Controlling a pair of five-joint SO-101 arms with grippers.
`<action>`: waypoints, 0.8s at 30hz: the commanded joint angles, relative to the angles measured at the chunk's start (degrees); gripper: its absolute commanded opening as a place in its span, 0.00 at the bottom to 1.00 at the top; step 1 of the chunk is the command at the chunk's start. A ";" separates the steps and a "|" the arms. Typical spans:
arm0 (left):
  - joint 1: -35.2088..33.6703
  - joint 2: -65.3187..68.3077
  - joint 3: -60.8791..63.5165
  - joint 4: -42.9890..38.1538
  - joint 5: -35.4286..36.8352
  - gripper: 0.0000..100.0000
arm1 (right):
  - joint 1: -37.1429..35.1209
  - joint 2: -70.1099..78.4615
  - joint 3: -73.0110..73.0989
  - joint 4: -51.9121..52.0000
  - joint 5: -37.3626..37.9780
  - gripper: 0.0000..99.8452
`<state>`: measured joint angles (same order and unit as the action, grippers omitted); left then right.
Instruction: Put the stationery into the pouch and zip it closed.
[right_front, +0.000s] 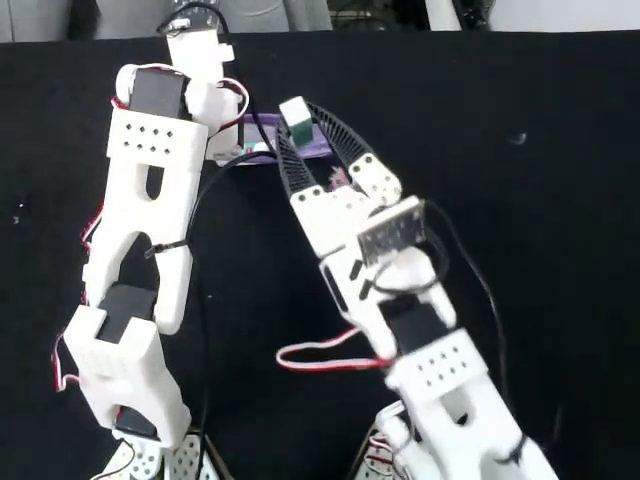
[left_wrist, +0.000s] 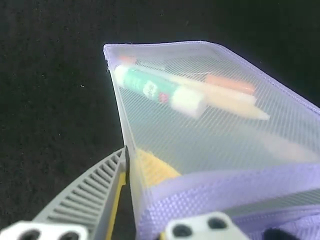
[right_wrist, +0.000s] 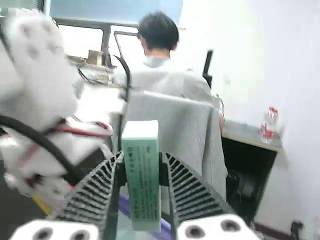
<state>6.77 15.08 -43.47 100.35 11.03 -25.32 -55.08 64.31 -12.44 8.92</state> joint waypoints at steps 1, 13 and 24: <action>0.92 -3.08 -0.22 0.53 0.44 0.03 | 3.25 11.65 -3.03 -8.62 -1.05 0.01; 0.75 -3.08 -0.31 0.44 0.44 0.03 | 4.48 29.58 -4.09 -16.35 -4.57 0.01; 0.84 -3.08 -0.31 0.44 0.44 0.03 | 2.20 32.75 -4.62 -17.85 -4.57 0.11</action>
<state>6.86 15.08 -43.38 100.26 11.12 -21.54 -25.01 59.82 -30.02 4.00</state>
